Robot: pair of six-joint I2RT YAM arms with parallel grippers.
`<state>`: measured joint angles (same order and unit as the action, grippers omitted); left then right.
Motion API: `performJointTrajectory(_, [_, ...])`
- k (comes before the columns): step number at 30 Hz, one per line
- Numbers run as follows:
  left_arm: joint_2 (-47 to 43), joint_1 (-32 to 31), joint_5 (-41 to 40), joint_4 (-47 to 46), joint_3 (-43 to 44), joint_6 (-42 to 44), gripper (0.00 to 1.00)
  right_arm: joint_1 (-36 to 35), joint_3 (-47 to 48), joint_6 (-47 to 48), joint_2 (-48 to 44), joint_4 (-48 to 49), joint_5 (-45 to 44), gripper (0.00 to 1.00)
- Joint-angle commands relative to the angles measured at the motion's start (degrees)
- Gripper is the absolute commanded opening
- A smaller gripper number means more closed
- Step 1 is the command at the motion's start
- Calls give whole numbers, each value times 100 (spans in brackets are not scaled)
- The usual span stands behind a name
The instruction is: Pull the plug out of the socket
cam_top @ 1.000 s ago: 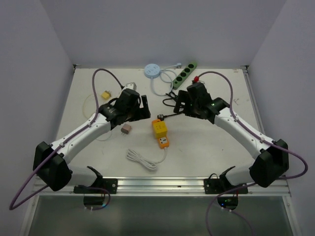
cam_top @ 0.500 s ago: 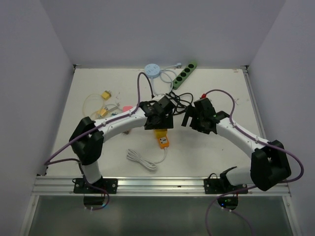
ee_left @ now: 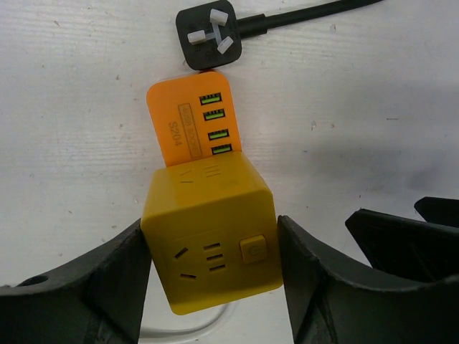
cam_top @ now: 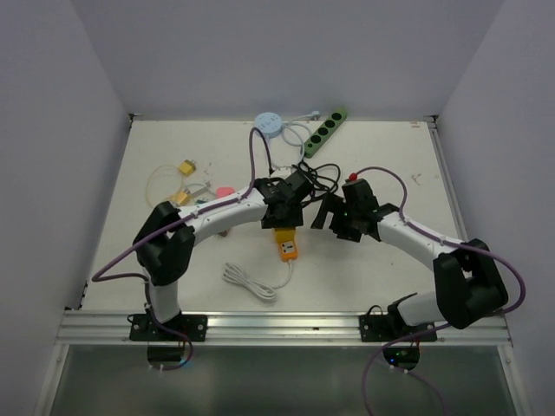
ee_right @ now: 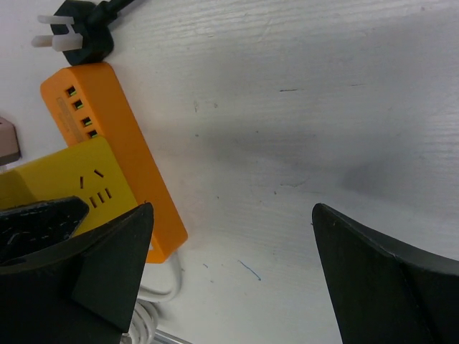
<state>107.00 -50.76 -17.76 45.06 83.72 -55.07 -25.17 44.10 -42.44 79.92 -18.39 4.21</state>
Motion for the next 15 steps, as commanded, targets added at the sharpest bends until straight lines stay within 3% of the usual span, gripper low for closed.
performJointTrajectory(1, [-232,-4,-114,-120,-294,-118,56,12,-120,60,-3,756,632,95])
performJointTrajectory(2, [-398,14,-114,-181,-373,-127,51,12,-138,77,-20,871,747,95])
performJointTrajectory(3, [-495,49,-105,-347,-566,-110,39,12,-199,112,-20,1116,879,95])
performJointTrajectory(5, [-854,171,26,-585,-804,-31,28,12,-261,139,-12,1337,1248,94])
performJointTrajectory(9, [-1532,496,448,-1698,-1690,277,0,3,-525,121,15,2117,1837,94])
performJointTrajectory(15, [-2376,972,1011,-2877,-2439,488,0,-102,-578,192,287,2709,2645,93])
